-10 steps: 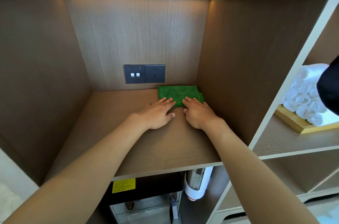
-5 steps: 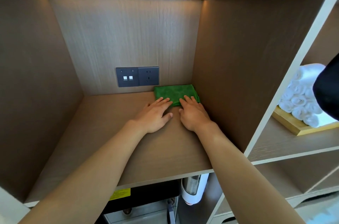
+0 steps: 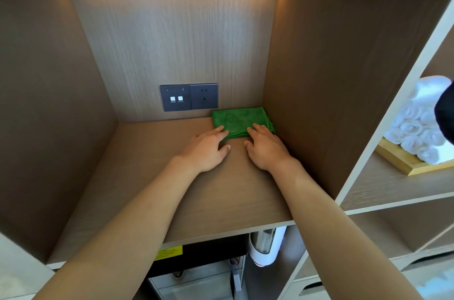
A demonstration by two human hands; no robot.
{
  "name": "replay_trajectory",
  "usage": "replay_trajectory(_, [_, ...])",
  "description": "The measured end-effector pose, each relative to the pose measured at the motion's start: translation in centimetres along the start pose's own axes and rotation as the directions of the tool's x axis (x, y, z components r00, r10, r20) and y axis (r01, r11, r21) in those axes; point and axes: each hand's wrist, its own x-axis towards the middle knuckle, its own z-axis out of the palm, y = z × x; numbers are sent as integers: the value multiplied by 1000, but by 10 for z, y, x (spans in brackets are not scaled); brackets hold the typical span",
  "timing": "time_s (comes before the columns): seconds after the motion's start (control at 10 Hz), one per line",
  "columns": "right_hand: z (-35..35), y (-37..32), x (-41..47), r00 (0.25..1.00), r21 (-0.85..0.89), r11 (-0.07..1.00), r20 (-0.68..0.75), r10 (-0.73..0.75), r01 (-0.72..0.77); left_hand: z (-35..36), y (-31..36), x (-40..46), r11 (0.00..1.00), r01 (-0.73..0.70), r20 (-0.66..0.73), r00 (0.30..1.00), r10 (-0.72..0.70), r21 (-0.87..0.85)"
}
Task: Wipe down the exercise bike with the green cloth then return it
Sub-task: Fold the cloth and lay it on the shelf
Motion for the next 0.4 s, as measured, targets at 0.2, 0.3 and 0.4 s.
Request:
replay_trajectory(0.2, [-2, -3, -16, 1000, -32, 999, -18, -11, 10, -2, 11, -17, 990, 48, 48, 997, -55, 132])
replay_trajectory(0.3, [-7, -3, -32, 1000, -31, 999, -19, -8, 8, -7, 12, -36, 988, 58, 81, 994, -70, 141])
replay_trajectory(0.4, [-4, -9, -59, 998, -22, 1000, -64, 6, -8, -12, -1, -65, 991, 64, 44, 997, -70, 116])
